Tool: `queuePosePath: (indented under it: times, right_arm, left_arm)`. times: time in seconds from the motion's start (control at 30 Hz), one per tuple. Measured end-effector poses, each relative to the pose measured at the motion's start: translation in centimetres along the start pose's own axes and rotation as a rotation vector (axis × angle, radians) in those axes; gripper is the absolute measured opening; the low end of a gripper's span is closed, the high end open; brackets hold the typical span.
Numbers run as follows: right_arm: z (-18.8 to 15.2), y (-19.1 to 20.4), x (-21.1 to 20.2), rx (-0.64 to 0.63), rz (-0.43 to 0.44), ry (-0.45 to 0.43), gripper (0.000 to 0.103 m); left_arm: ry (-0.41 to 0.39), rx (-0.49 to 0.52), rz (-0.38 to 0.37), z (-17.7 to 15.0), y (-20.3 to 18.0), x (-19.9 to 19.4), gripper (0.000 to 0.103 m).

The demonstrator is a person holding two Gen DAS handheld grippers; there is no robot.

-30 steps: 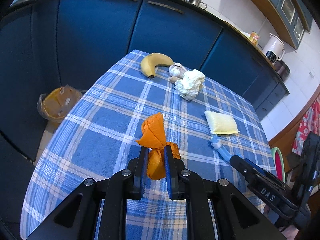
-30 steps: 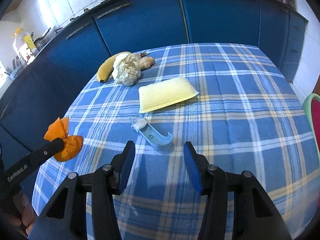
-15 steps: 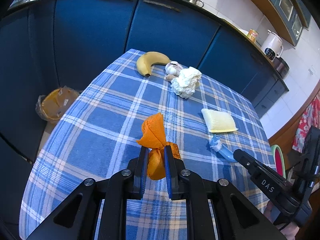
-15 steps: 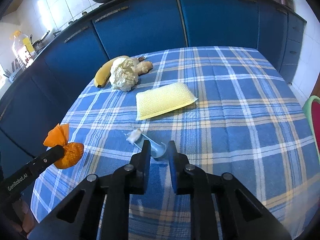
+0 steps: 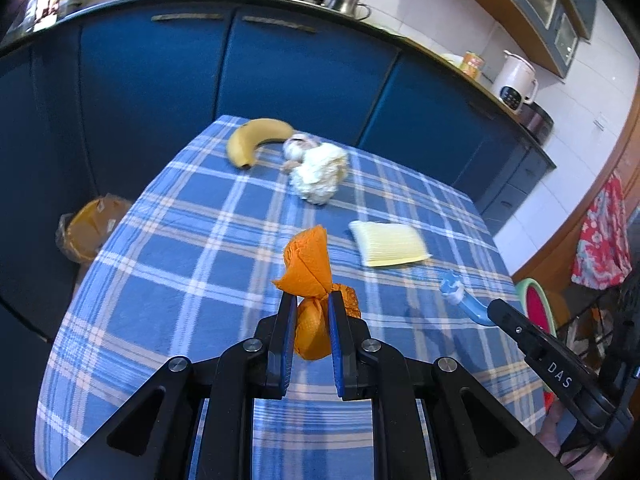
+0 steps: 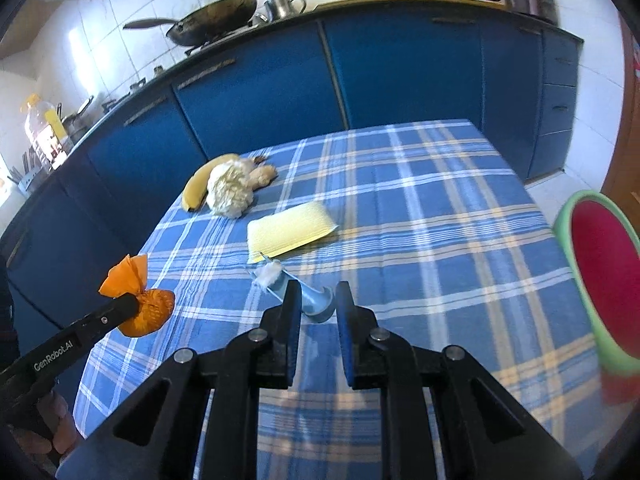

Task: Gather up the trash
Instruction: 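Carry the orange bundle and blue plastic piece toward the red basin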

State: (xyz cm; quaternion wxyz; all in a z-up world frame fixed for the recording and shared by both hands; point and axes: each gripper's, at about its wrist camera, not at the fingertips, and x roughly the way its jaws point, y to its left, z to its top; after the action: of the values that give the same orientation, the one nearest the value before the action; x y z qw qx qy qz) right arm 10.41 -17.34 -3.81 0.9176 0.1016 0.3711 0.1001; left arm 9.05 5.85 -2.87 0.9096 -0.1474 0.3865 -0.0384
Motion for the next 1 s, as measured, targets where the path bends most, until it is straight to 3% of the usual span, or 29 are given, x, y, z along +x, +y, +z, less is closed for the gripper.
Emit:
queuePosePath:
  times: [0.63, 1.0]
  right_arm:
    - [0.0, -8.3, -8.4, 0.131, -0.121, -0.139, 0.02]
    - [-0.8, -14.1, -12.0, 0.232, -0.217, -0.189, 0.02]
  left_arm:
    - [-0.011, 0.18, -0.154, 0.8, -10.1, -1.0, 0.015]
    - [0.043, 0.315, -0.267, 0.1, -18.0, 0.7, 0.015]
